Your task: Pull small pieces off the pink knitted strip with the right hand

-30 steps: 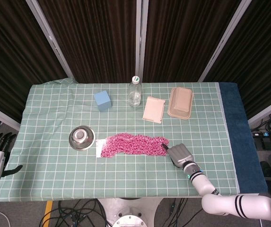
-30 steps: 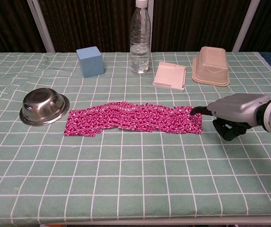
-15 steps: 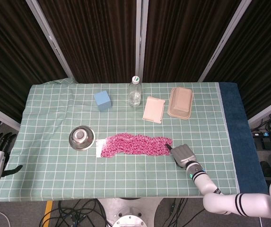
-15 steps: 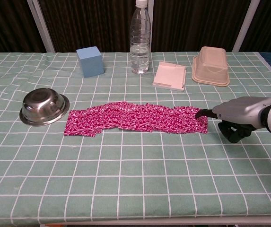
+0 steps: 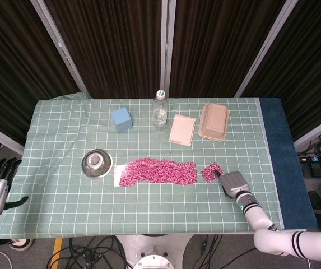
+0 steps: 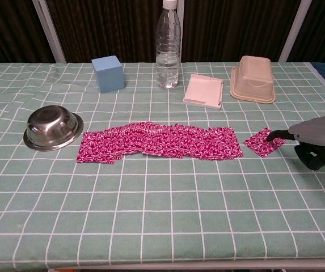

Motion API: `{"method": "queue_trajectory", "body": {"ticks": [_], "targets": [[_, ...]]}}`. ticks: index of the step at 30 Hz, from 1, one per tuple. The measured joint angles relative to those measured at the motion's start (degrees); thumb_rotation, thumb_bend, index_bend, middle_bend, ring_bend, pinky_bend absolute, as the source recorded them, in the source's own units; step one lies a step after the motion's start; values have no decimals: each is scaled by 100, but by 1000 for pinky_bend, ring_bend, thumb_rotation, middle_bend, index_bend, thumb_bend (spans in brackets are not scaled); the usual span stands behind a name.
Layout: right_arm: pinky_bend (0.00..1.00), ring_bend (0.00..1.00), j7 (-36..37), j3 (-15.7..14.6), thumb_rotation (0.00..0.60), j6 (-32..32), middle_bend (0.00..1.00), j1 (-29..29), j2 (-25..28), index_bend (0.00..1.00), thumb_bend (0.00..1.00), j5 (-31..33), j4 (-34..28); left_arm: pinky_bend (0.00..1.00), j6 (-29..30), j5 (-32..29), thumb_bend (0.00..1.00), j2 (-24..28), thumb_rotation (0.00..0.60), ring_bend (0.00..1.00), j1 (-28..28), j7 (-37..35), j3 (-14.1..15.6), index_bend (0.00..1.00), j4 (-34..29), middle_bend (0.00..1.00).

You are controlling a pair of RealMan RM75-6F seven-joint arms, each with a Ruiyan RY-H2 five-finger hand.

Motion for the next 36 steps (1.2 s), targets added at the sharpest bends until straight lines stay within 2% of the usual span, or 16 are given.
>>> {"method": "queue_trajectory", "body": {"ticks": [13, 21, 26, 30, 36], "targets": [[832, 896, 355, -228, 600, 10, 862, -243, 329, 101, 1000, -233, 47, 172, -24, -18, 22, 2, 600, 15, -17, 48, -5, 103, -55, 90], [832, 896, 563, -101, 600, 364, 862, -372, 439, 66, 1000, -948, -316, 172, -19, -5, 21, 12, 600, 15, -23, 66, -6, 103, -84, 90], [832, 896, 540, 81, 600, 492, 862, -338, 249, 40, 1000, -1400, -548, 172, 16, -11, 21, 53, 600, 15, -8, 45, -16, 103, -106, 90], [832, 896, 323, 198, 600, 376, 862, -157, -45, 32, 1000, -1186, -491, 172, 12, -32, 22, 80, 600, 15, 7, -5, -13, 103, -94, 90], [832, 896, -52, 355, 600, 157, 861, 216, -467, 32, 1000, -412, -177, 172, -63, -70, 21, 118, 600, 15, -6, -60, -4, 103, -63, 89]]}}
